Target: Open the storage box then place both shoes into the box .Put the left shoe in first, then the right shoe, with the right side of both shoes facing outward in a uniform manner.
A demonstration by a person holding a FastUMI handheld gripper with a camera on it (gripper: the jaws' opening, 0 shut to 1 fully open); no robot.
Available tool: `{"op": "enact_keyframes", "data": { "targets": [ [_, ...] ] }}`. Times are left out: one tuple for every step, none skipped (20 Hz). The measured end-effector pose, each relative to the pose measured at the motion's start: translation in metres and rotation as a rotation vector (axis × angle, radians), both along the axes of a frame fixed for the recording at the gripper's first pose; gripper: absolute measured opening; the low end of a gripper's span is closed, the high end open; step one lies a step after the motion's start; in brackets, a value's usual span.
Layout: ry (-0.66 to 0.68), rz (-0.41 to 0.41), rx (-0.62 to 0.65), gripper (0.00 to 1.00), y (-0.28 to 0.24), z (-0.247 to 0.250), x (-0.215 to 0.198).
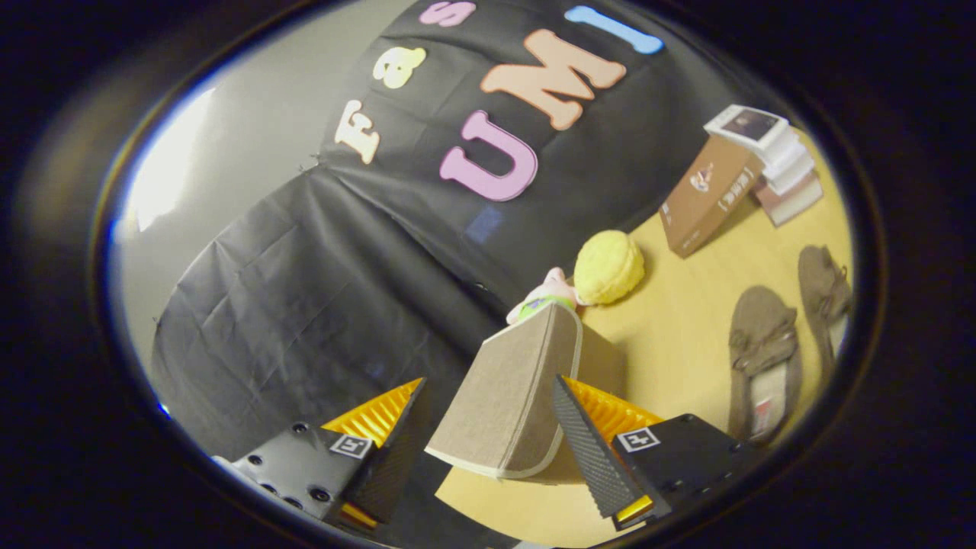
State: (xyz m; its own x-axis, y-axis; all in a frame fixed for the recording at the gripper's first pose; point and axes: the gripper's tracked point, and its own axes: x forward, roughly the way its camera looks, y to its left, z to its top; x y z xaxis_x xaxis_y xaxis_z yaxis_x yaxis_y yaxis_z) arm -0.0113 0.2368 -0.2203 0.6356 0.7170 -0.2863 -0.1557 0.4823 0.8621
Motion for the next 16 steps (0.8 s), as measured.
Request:
{"op": "enact_keyframes", "data": {
  "targets": [
    [0.013,0.014,0.001,1.00,0.005,-0.006,-0.003],
    [0.019,0.026,0.006,1.00,0.011,-0.012,-0.008],
    [0.029,0.038,0.012,1.00,0.016,-0.018,-0.010],
    [0.044,0.051,0.028,1.00,0.024,-0.024,-0.015],
    [0.064,0.059,0.046,1.00,0.029,-0.031,-0.015],
    [0.083,0.056,0.066,1.00,0.033,-0.039,-0.016],
    [0.105,0.049,0.085,1.00,0.035,-0.045,-0.014],
    [0.126,0.042,0.104,1.00,0.036,-0.051,-0.017],
    [0.141,0.030,0.123,1.00,0.035,-0.056,-0.016],
    [0.154,0.014,0.133,1.00,0.033,-0.058,-0.016],
    [0.174,-0.004,0.142,1.00,0.031,-0.064,-0.014],
    [0.201,-0.018,0.160,1.00,0.032,-0.071,-0.013],
    [0.238,-0.025,0.197,1.00,0.034,-0.076,-0.012],
    [0.273,-0.031,0.252,1.00,0.038,-0.078,-0.009],
    [0.301,-0.038,0.303,1.00,0.041,-0.078,-0.005],
    [0.320,-0.041,0.333,1.00,0.045,-0.079,-0.006]
  ]
}}
